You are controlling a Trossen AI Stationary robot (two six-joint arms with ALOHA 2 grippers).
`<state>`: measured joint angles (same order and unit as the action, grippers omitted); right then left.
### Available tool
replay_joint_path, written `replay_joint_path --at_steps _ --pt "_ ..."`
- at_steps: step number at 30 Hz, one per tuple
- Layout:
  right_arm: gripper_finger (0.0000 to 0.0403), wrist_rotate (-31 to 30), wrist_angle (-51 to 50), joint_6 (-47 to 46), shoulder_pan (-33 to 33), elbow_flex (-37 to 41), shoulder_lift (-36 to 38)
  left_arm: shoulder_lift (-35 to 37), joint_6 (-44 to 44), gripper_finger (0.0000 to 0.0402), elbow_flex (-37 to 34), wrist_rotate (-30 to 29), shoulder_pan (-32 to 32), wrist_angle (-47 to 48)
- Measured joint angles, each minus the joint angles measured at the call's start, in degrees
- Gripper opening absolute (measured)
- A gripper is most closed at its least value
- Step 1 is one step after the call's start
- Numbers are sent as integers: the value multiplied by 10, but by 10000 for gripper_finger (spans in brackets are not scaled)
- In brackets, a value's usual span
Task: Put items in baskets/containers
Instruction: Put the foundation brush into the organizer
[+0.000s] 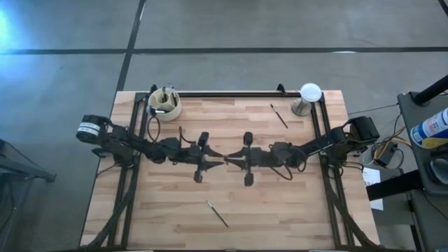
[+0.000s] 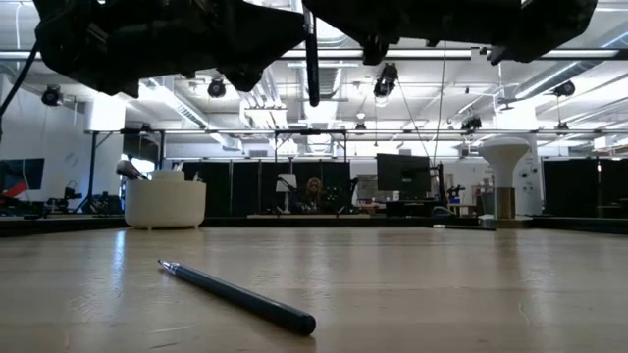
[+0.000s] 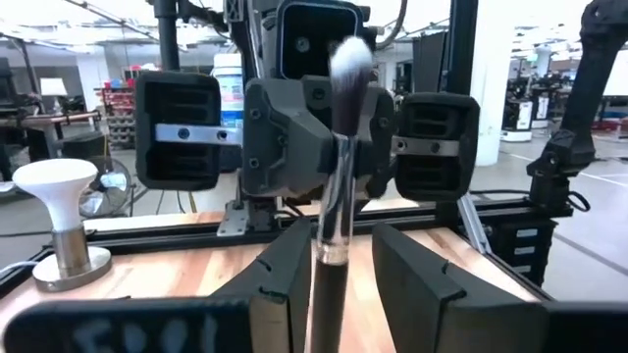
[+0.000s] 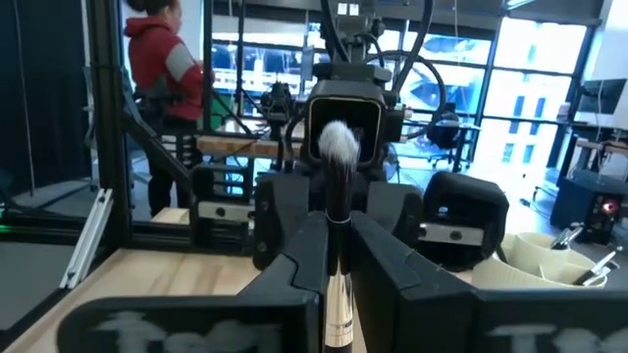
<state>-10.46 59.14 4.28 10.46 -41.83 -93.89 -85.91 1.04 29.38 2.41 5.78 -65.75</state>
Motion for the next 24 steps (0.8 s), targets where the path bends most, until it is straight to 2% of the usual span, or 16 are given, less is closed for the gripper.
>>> replay_joint_path --at_steps 14,24 --pt "23 0 0 5 0 -11 0 0 -6 100 32 -10 0 34" --pt "25 -5 4 -4 0 -11 0 0 9 35 42 -46 0 40"
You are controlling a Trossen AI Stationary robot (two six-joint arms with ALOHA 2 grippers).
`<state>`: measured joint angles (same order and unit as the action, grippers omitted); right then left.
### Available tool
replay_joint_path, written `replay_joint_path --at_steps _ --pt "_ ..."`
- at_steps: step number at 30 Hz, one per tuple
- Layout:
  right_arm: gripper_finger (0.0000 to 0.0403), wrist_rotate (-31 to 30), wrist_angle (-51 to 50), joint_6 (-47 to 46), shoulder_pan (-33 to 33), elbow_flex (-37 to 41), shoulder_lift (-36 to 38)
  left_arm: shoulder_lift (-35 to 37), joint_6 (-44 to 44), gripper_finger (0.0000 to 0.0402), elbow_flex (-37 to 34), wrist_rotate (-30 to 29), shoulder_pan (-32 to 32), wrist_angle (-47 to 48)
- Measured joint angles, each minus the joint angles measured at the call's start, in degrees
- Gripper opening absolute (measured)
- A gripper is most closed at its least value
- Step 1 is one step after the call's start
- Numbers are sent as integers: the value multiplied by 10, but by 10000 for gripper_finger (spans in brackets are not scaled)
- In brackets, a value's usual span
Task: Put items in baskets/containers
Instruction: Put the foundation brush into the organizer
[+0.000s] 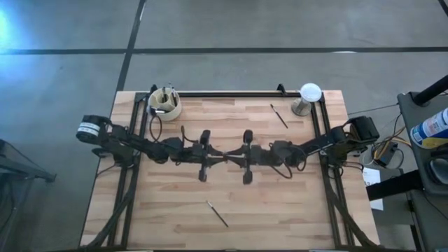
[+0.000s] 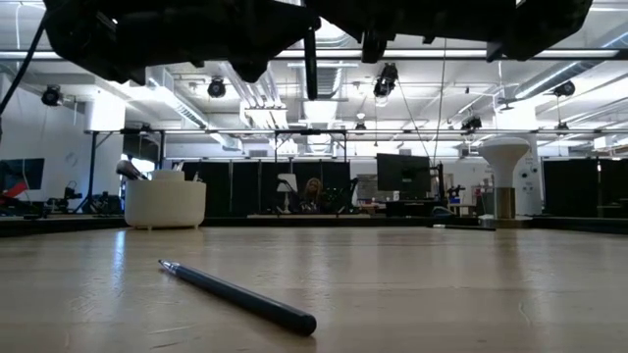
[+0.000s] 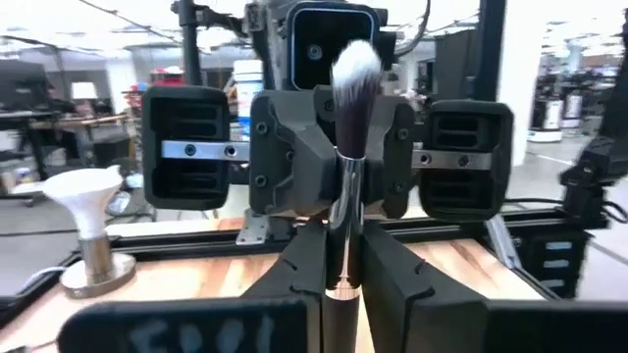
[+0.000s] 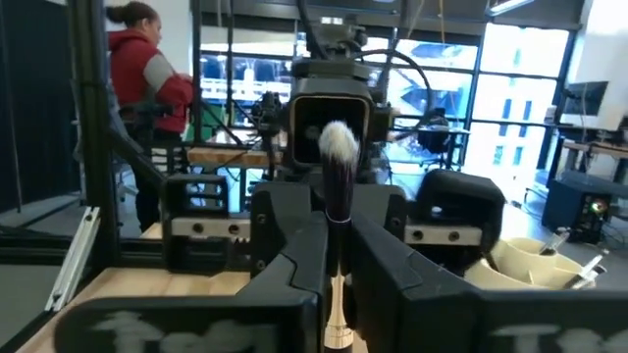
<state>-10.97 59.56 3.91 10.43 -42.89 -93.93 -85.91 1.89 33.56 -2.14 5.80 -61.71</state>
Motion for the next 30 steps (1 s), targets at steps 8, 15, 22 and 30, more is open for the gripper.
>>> replay_joint_path --at_steps 8,15,22,30 --pt "98 -100 -43 -5 -1 2 13 34 70 35 -28 -186 -9 36" --pt "120 -115 -119 4 0 11 33 135 43 35 -97 -274 -118 87" --pt "76 -115 -128 8 1 17 31 208 -5 35 -142 -278 -292 136" --pt "39 -115 -126 8 1 19 31 185 -37 35 -140 -276 -427 130"
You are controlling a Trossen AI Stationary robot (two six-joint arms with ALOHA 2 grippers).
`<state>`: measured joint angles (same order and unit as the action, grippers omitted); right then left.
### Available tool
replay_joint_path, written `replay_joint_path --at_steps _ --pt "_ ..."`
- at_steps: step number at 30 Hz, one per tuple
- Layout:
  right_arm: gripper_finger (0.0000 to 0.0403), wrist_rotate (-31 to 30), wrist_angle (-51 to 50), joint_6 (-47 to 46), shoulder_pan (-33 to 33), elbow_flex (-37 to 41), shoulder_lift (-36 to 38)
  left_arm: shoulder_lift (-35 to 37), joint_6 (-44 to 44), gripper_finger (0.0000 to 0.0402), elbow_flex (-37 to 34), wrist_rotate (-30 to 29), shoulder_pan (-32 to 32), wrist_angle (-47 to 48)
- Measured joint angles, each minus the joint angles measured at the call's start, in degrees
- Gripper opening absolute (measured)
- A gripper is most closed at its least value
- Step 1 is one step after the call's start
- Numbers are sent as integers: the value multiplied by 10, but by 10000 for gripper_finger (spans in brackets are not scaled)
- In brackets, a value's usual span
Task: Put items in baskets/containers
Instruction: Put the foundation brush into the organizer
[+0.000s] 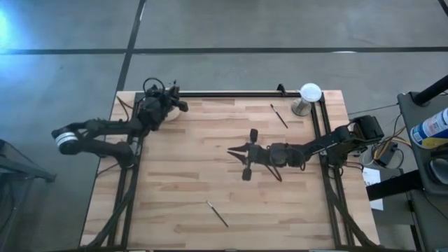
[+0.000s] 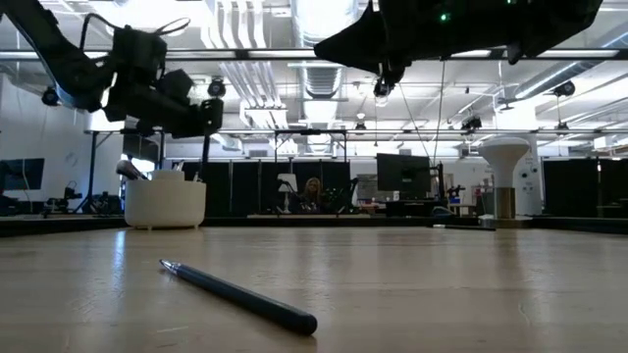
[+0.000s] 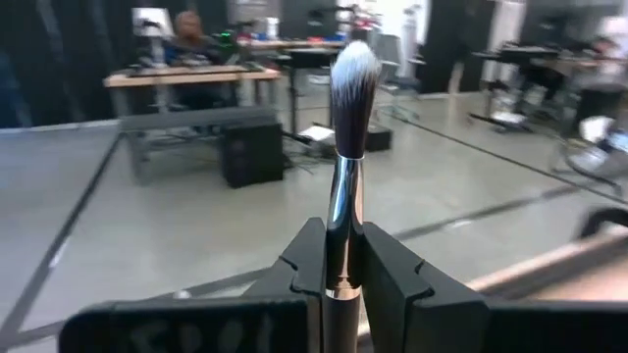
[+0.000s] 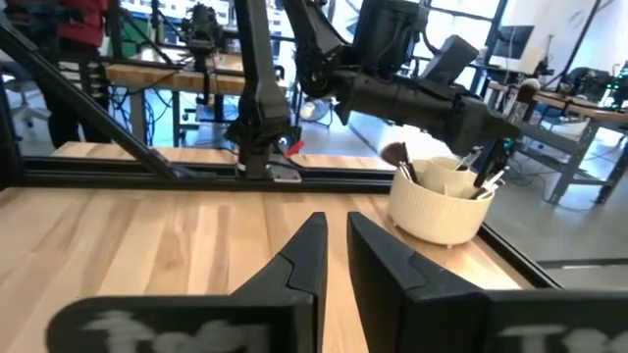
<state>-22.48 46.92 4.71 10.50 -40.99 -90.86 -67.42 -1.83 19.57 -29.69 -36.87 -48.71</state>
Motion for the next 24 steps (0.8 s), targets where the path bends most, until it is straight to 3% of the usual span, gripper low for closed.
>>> replay_joint_path --at_steps 5,12,21,24 --pt "33 0 0 0 0 4 0 -37 -3 35 -1 -2 -22 -24" --pt "33 0 -1 -2 0 10 -1 -73 9 35 -2 -59 -22 -29" --pt "33 0 -2 -2 0 10 -1 -104 -10 35 -2 -63 -23 -37" --pt "33 1 -2 -2 0 10 -1 -107 -18 67 -2 -63 -23 -36"
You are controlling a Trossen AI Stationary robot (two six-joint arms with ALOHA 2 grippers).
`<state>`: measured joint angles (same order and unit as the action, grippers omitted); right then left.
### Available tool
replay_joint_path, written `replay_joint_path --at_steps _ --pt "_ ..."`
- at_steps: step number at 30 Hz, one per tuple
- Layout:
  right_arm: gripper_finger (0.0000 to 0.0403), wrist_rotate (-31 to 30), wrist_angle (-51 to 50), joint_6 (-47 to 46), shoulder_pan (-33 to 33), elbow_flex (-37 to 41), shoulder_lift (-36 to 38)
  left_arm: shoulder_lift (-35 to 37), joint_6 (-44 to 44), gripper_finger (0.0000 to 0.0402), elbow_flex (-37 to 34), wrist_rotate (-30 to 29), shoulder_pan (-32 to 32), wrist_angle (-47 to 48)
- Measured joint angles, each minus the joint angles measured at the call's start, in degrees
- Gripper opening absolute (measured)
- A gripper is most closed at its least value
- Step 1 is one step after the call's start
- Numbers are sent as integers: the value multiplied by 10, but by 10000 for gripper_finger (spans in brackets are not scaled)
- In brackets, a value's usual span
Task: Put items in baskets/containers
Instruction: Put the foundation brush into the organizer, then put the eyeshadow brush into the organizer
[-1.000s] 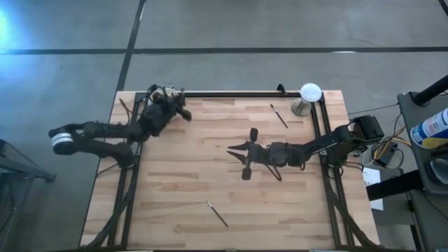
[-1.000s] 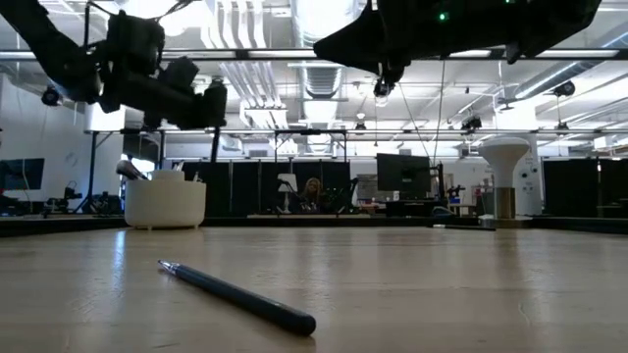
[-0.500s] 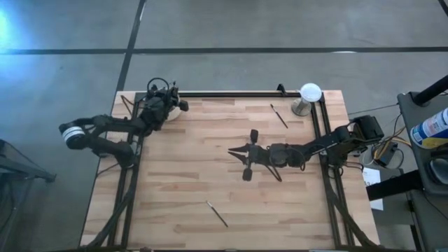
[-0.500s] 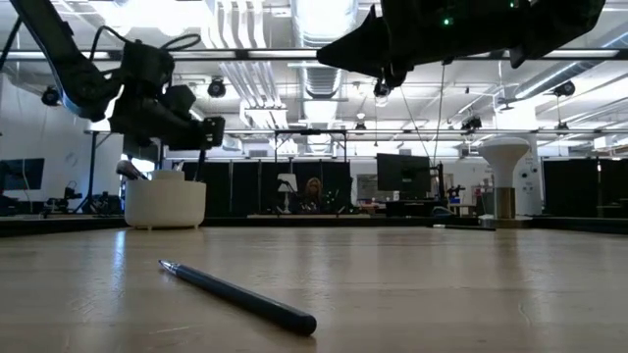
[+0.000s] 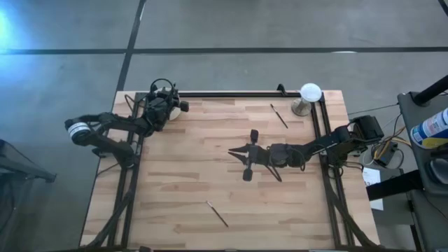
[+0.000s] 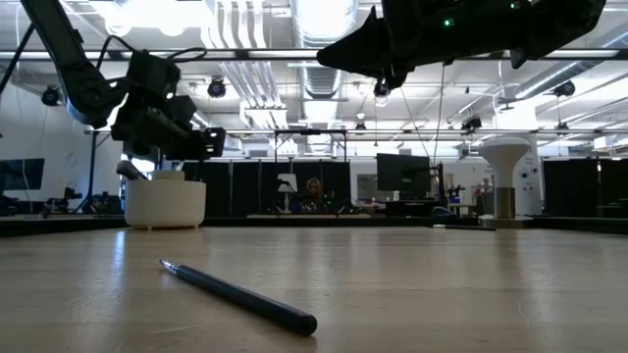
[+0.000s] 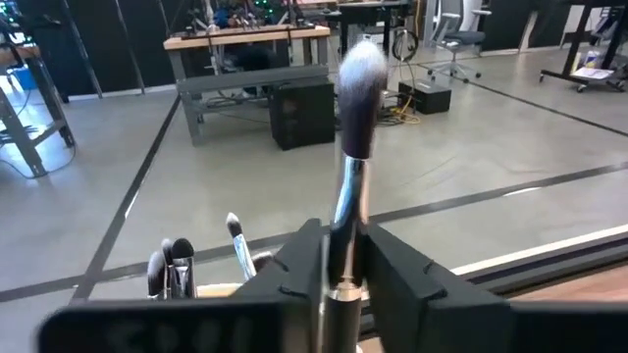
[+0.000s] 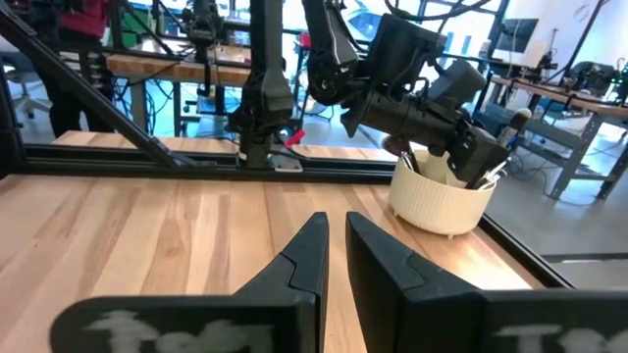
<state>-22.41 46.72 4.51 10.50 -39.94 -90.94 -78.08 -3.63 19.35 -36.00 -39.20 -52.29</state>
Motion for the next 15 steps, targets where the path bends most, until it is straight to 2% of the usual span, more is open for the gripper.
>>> replay_joint_path --at_steps 3,6,15 --pt "34 0 0 2 0 0 0 6 0 110 0 0 0 7" --pt "34 0 -1 2 0 0 0 22 2 136 0 1 0 23" --pt "34 -1 -23 2 0 0 1 116 4 141 0 7 4 127"
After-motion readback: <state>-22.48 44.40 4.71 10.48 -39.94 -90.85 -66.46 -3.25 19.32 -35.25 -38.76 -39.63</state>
